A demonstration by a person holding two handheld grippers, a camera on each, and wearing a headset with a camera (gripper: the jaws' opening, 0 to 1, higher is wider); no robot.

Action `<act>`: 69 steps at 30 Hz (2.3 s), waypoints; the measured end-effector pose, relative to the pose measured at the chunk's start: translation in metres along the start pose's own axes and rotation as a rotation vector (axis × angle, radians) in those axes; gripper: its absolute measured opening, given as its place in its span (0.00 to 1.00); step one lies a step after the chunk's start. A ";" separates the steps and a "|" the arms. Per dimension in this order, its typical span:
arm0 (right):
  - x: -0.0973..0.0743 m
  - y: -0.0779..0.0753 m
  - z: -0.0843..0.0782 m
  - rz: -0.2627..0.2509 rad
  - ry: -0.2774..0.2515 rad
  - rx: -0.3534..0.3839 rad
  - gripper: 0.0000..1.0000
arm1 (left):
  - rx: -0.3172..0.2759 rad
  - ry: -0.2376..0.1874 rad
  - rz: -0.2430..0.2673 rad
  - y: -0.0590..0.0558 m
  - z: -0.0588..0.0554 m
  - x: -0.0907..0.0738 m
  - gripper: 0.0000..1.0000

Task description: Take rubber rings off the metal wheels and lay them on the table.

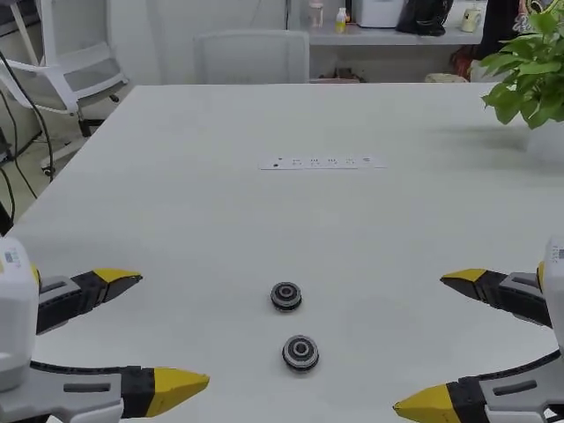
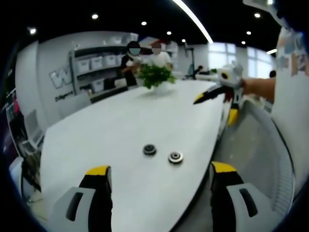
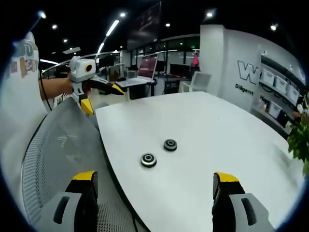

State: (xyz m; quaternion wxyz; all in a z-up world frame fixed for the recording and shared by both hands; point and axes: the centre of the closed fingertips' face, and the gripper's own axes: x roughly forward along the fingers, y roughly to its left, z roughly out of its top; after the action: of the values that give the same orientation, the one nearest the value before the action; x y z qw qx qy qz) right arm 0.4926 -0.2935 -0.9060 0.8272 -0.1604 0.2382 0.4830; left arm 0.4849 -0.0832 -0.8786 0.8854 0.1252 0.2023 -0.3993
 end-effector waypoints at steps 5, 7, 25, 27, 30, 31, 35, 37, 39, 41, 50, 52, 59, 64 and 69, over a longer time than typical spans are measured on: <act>0.000 0.000 0.001 0.003 -0.008 0.008 0.99 | 0.003 -0.013 0.005 0.000 0.003 -0.001 0.87; -0.001 0.000 0.001 0.002 -0.011 0.009 0.99 | 0.004 -0.010 0.007 0.000 0.003 -0.001 0.87; 0.000 -0.005 0.003 -0.005 -0.011 -0.012 0.99 | 0.008 -0.020 0.016 0.002 0.004 -0.002 0.91; 0.001 -0.005 0.005 -0.005 -0.018 -0.018 0.99 | 0.011 -0.021 0.017 0.003 0.005 -0.002 0.91; 0.002 -0.006 0.009 -0.003 -0.027 -0.027 0.99 | 0.018 -0.025 0.014 0.003 0.007 -0.002 0.90; 0.003 -0.006 0.010 -0.003 -0.027 -0.028 0.99 | 0.023 -0.028 0.014 0.004 0.008 -0.002 0.90; 0.006 -0.008 0.013 0.000 -0.029 -0.039 0.99 | 0.022 -0.028 0.009 0.005 0.010 0.000 0.91; 0.008 -0.010 0.016 0.002 -0.027 -0.046 0.99 | 0.033 -0.024 0.008 0.006 0.011 0.002 0.90; 0.010 -0.012 0.019 0.002 -0.026 -0.055 0.99 | 0.042 -0.021 0.005 0.007 0.013 0.004 0.90; 0.012 -0.014 0.022 0.002 -0.030 -0.063 0.99 | 0.052 -0.021 -0.001 0.008 0.015 0.007 0.91; 0.022 -0.022 0.033 0.017 -0.044 -0.108 0.99 | 0.100 -0.010 -0.028 0.012 0.021 0.020 0.90; 0.025 -0.024 0.034 0.023 -0.047 -0.116 0.99 | 0.103 -0.012 -0.034 0.012 0.023 0.023 0.90; 0.036 -0.028 0.035 0.039 -0.052 -0.139 0.99 | 0.140 -0.004 -0.062 0.013 0.026 0.036 0.89; 0.043 -0.028 0.038 0.057 -0.056 -0.143 0.99 | 0.133 0.009 -0.087 0.013 0.023 0.045 0.88; 0.052 -0.028 0.035 0.083 -0.047 -0.155 0.99 | 0.150 0.034 -0.106 0.014 0.017 0.054 0.88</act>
State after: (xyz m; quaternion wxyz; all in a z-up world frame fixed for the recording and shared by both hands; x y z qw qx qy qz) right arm 0.5479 -0.2521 -0.9049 0.7970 -0.2026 0.1868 0.5375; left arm 0.5327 -0.1159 -0.8869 0.8475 0.1872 0.1932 -0.4575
